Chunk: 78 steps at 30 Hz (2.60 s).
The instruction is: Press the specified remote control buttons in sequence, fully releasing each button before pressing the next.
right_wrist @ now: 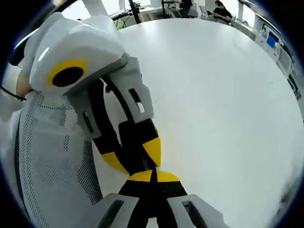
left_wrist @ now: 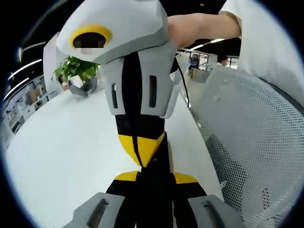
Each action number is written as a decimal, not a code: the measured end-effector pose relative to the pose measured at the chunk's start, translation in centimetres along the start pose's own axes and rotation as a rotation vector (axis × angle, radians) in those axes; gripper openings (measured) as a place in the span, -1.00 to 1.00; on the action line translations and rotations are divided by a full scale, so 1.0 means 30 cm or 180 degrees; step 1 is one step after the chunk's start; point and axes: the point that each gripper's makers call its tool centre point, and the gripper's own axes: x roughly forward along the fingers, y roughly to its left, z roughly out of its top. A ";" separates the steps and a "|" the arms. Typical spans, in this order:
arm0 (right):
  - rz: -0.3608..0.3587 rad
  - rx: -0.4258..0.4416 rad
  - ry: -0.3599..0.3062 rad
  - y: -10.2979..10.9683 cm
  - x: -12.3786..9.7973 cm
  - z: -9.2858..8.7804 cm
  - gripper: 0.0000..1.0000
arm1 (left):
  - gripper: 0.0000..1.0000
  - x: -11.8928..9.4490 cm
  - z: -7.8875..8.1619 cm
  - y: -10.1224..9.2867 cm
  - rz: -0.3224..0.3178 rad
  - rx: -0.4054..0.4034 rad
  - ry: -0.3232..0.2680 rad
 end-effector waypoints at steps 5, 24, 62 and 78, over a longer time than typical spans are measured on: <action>-0.0038 -0.0230 -0.0171 0.049 -0.009 0.029 -1.00 | -0.49 -0.001 -0.001 0.000 0.0004 -0.0006 -0.0014; -0.0310 -0.0797 0.0203 0.067 0.020 0.022 -1.00 | -0.48 0.001 -0.001 -0.003 -0.0014 -0.0012 0.0005; -0.0313 -0.0580 -0.0293 0.070 0.018 0.045 -1.00 | -0.49 0.000 0.000 -0.001 0.0012 -0.0007 0.0091; -0.0317 -0.0927 -0.0185 0.085 0.035 0.069 -1.00 | -0.48 -0.001 -0.003 -0.004 0.0017 0.0009 0.0152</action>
